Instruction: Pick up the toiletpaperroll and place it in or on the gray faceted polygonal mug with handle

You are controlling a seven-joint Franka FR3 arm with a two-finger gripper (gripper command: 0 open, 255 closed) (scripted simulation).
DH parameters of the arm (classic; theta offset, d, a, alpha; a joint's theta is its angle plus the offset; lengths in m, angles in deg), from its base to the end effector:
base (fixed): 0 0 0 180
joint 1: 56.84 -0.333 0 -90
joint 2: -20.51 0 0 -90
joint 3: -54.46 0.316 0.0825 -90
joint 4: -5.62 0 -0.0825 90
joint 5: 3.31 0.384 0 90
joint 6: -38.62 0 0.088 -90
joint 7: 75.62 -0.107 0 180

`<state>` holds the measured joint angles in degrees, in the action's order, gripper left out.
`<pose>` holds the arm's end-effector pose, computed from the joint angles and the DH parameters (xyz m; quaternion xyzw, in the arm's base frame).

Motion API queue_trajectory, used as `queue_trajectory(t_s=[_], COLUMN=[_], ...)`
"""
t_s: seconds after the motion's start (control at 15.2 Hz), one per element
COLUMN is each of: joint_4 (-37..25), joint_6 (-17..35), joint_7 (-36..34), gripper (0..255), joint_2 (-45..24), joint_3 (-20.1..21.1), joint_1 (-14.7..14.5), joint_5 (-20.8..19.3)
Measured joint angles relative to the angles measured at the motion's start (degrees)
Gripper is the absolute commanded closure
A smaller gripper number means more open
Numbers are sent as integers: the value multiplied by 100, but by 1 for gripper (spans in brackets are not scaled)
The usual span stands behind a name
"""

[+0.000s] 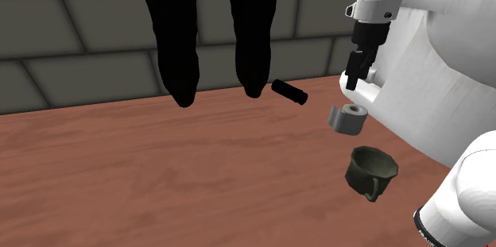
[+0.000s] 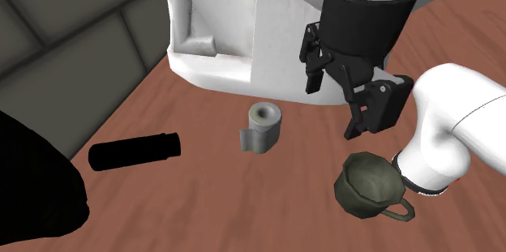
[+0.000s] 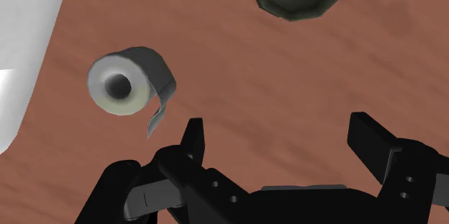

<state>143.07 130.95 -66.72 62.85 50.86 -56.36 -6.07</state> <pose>0.3196 -0.0321 0.5584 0.9983 0.0523 -0.0249 0.0003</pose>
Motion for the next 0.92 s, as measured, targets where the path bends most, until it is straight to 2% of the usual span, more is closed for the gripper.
queue_trajectory(t_s=[0.26, 0.66, 0.92], joint_4=[234, 716, 756], joint_6=[365, 1449, 2215], joint_7=[323, 1261, 1883], gripper=[0, 0, 0], joint_2=[-89, -558, -1182], joint_3=[-221, -885, -1328], joint_1=[32, 124, 113], joint_5=[-142, -509, -633])
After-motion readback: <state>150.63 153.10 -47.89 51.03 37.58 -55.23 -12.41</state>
